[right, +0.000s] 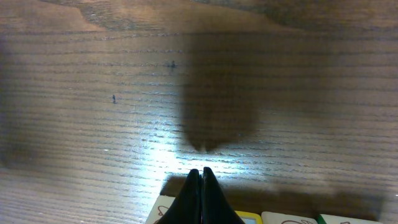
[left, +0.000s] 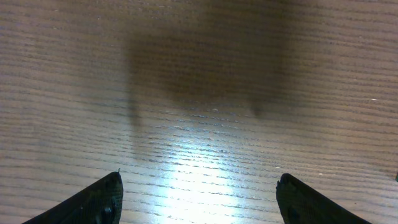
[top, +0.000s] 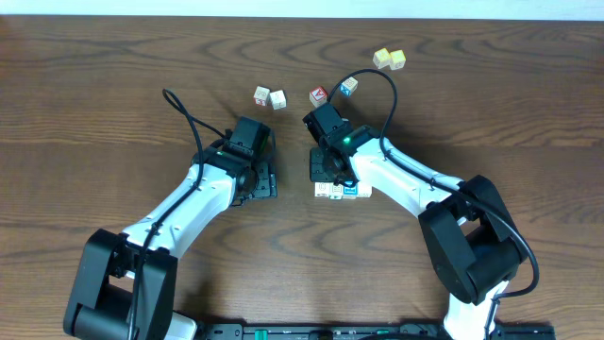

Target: Lift 4 blocks

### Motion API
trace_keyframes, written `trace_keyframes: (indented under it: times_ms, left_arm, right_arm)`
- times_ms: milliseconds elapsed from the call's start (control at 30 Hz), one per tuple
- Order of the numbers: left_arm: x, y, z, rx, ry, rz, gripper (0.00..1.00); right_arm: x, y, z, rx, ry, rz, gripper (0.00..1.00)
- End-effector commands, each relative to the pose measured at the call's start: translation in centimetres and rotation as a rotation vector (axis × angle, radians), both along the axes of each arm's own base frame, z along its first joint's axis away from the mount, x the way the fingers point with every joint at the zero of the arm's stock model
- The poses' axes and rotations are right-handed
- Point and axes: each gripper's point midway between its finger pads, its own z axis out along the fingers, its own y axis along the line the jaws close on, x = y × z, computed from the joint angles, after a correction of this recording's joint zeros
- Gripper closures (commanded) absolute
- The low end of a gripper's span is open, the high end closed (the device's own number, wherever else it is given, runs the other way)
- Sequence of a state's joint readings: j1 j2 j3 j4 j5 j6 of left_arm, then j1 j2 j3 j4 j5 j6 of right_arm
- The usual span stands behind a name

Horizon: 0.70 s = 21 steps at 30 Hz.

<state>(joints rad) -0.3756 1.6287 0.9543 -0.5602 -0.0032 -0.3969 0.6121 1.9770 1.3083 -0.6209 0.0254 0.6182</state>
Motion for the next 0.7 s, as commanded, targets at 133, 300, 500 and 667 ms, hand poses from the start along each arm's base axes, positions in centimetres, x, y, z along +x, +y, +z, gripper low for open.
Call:
trace_keyframes:
  times_ms: [133, 300, 500, 667]
  left_arm:
    - [-0.25, 0.41, -0.28, 0.013, 0.007, 0.018, 0.21]
    - [-0.24, 0.41, -0.27, 0.012, 0.007, 0.018, 0.21]
    - [-0.24, 0.41, -0.27, 0.012, 0.007, 0.018, 0.21]
    - [-0.24, 0.41, -0.27, 0.012, 0.007, 0.018, 0.21]
  right_arm:
    - [-0.40, 0.83, 0.09, 0.008, 0.008, 0.007, 0.99]
    - [-0.56, 0.71, 0.04, 0.003, 0.015, 0.007, 0.99]
    - [-0.58, 0.71, 0.03, 0.003, 0.016, 0.007, 0.99]
    - [-0.63, 0.76, 0.03, 0.006, 0.018, 0.008, 0.99]
